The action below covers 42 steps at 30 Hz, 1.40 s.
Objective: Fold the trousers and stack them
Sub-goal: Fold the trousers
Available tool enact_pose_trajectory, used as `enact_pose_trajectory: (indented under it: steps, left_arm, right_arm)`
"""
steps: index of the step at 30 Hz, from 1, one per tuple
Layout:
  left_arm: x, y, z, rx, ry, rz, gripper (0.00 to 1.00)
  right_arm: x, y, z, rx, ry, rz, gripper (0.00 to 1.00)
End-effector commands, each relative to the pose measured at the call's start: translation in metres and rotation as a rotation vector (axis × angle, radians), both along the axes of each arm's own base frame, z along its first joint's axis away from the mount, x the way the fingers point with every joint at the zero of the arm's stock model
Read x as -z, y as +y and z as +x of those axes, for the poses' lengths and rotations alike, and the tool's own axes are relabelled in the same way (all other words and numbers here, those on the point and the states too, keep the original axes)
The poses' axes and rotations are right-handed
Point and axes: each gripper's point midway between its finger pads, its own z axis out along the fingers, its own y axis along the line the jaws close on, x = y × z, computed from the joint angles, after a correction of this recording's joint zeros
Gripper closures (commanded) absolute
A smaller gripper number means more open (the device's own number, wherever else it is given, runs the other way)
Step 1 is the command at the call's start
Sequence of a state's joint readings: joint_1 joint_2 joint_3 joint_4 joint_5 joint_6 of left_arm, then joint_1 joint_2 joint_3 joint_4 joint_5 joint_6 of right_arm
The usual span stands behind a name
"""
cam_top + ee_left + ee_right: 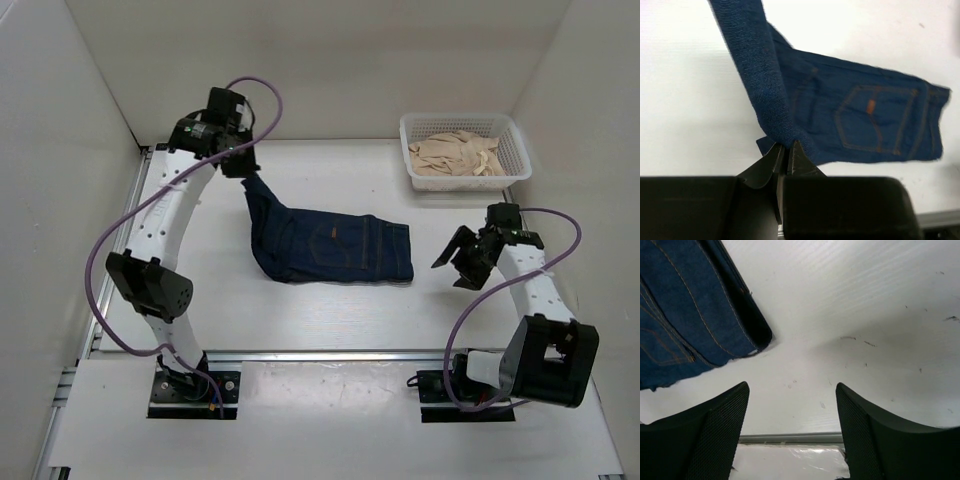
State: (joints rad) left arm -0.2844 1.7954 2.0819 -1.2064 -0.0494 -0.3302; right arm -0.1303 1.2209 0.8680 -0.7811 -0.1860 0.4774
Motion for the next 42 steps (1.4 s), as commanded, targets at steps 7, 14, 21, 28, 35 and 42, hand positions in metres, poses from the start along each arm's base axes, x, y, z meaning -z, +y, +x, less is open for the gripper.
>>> enact_pose_trajectory:
  steps: [7,14,21,28,35,42]
  left_arm:
    - [-0.038,-0.114,-0.032,0.141,-0.084,-0.144,0.89]
    - [-0.024,-0.200,-0.049,0.223,-0.073,-0.173,0.89]
    - [0.015,-0.274,-0.064,0.308,-0.021,-0.192,0.89]
    - [0.027,-0.356,-0.102,0.583,0.083,-0.364,0.26]
    - [-0.013,-0.258,-0.079,0.422,0.009,-0.300,0.25]
    - [-0.023,-0.136,-0.071,0.173,-0.063,-0.194,0.35]
  right_arm:
    - [0.043,0.003,0.037,0.087,0.047,0.033,0.47]
    - [0.066,0.029,0.067,0.033,0.091,0.061,0.83]
    - [0.083,0.044,0.073,0.008,0.134,0.093,0.83]
    - [0.084,0.050,0.077,-0.010,0.135,0.092,0.83]
    - [0.075,0.043,0.066,-0.023,0.112,0.047,0.78]
    - [0.016,0.022,0.065,-0.017,-0.081,-0.135,0.34]
